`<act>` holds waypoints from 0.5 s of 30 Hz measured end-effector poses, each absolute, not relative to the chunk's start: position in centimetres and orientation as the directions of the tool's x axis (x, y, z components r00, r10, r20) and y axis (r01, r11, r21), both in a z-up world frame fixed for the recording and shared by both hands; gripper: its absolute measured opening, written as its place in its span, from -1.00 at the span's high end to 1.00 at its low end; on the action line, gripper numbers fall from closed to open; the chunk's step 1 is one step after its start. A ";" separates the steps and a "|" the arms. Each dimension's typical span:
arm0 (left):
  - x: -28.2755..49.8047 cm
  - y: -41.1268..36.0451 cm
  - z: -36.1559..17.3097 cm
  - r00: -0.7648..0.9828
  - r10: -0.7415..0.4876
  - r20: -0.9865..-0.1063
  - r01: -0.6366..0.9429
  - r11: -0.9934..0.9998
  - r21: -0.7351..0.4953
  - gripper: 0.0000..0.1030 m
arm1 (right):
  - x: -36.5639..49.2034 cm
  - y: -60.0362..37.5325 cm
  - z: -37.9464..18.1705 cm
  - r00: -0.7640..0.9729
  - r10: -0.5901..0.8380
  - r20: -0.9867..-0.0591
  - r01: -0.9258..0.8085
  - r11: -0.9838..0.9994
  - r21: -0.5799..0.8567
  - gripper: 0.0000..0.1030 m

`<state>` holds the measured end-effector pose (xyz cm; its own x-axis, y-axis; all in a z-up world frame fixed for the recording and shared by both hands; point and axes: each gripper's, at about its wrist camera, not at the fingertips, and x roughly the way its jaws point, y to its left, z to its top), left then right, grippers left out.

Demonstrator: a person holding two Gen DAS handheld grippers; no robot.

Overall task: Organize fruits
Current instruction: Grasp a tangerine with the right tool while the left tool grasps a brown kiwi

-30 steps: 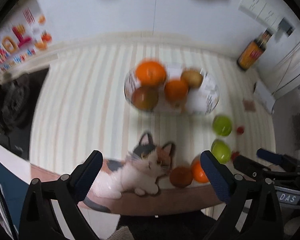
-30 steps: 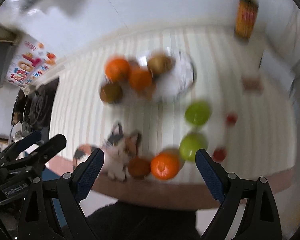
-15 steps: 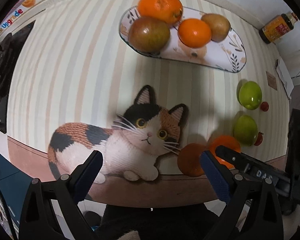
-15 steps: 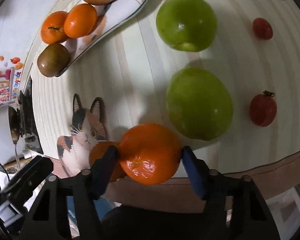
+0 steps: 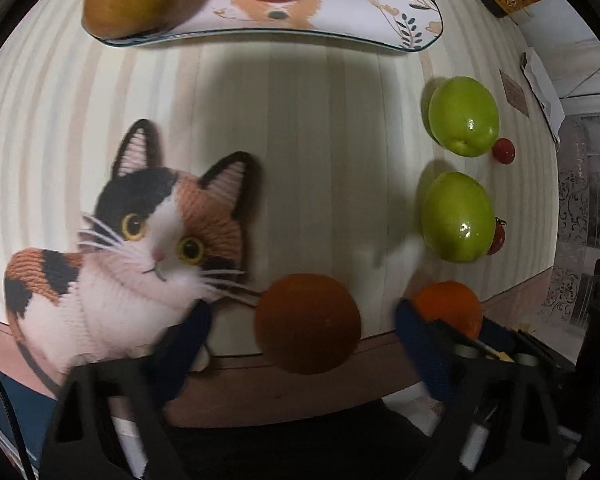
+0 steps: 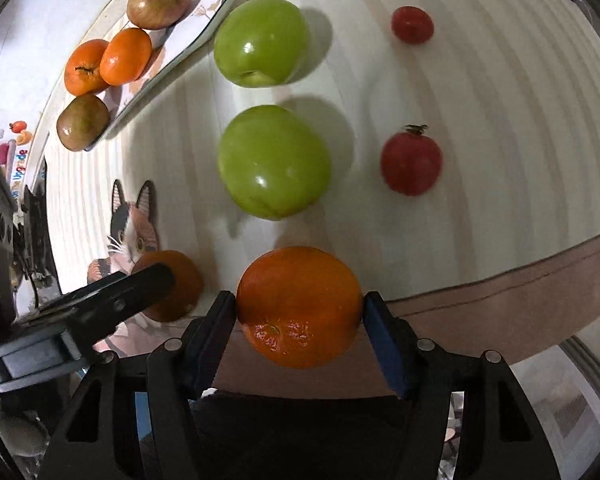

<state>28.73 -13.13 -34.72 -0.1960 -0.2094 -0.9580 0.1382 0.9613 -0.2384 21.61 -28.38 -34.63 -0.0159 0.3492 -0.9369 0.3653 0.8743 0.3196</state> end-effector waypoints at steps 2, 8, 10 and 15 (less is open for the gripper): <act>28.7 -13.3 -35.1 -0.211 -0.210 -0.955 0.141 0.960 -0.243 -0.05 | 21.2 -28.6 -34.6 -0.016 0.351 -0.936 0.365 0.874 0.321 -0.32; 29.0 -11.2 -33.7 -0.118 -0.138 -0.983 0.156 0.975 -0.155 -0.04 | 21.7 -28.2 -33.9 -0.008 0.358 -0.934 0.328 0.883 0.336 -0.32; 29.3 -9.8 -33.2 -0.080 -0.096 -0.992 0.153 0.982 -0.107 -0.04 | 22.6 -27.2 -33.5 -0.003 0.364 -0.931 0.287 0.892 0.348 -0.32; 30.1 -6.3 -33.6 -0.071 -0.054 -0.996 0.092 0.994 -0.061 -0.04 | 25.3 -23.2 -33.1 -0.005 0.358 -0.934 0.148 0.924 0.353 -0.32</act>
